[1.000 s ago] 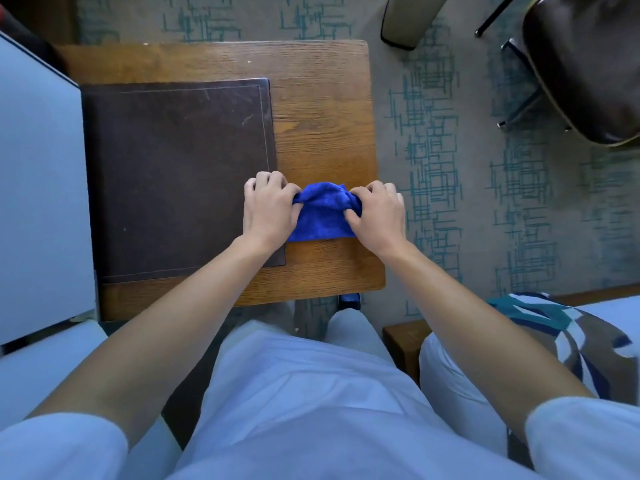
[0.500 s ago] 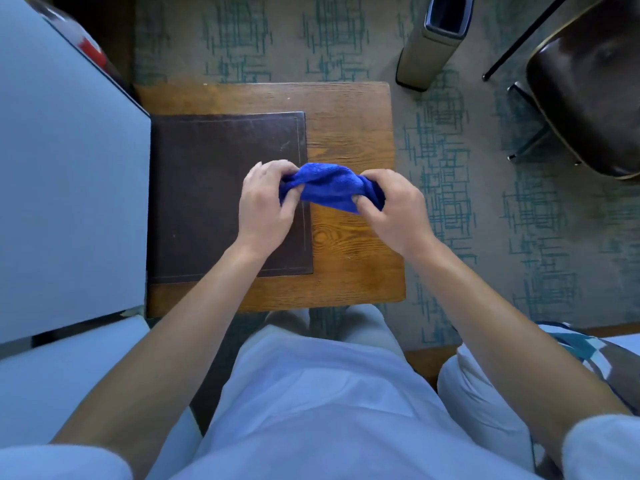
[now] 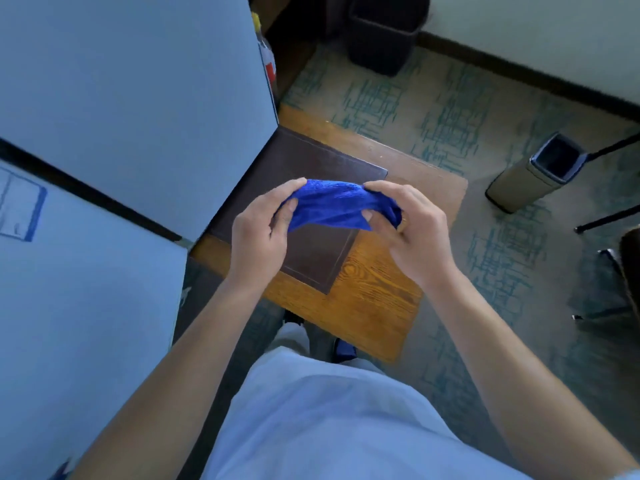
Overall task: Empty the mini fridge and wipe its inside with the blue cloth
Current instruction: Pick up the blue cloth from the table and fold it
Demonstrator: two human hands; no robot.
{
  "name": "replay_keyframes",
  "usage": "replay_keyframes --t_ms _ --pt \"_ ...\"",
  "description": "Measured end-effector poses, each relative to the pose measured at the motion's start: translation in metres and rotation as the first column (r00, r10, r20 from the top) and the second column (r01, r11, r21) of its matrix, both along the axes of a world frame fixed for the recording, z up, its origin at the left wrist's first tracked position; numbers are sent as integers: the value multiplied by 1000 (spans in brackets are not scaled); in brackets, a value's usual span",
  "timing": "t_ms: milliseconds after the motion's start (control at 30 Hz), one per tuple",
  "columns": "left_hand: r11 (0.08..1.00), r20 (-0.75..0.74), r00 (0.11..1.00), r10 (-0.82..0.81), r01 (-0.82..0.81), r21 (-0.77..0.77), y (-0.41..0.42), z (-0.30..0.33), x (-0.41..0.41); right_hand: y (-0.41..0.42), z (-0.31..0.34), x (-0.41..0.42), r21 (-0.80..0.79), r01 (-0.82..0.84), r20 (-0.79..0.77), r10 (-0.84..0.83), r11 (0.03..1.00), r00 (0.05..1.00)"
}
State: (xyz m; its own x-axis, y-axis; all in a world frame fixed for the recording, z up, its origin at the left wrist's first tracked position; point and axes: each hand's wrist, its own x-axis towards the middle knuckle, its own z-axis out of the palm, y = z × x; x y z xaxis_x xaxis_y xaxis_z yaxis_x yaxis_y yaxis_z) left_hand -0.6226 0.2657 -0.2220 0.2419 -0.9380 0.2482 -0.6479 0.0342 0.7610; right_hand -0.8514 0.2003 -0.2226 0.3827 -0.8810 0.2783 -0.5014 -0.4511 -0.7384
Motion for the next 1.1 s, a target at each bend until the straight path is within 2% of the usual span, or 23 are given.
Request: replay_keyframes --t_ms 167,333,567,800,933,1100 --pt "971 -67 972 226 -230 -69 49 31 -3 0 35 19 -16 -198 42 199 980 979" --pt "925 -86 940 330 -340 -168 104 56 7 11 62 50 -114 -384 52 392 916 919" --pt "857 -201 849 489 -511 -72 175 79 26 47 71 104 -135 -539 72 550 832 832" --pt "822 -175 812 557 -569 -20 227 105 35 81 80 135 -151 -626 175 644 765 745" --pt "748 -123 750 650 -660 -68 247 115 17 85 86 145 -125 -730 187 739 672 648" --pt "595 -67 602 796 -798 -96 269 112 -10 89 90 156 -58 -861 202 850 505 486"
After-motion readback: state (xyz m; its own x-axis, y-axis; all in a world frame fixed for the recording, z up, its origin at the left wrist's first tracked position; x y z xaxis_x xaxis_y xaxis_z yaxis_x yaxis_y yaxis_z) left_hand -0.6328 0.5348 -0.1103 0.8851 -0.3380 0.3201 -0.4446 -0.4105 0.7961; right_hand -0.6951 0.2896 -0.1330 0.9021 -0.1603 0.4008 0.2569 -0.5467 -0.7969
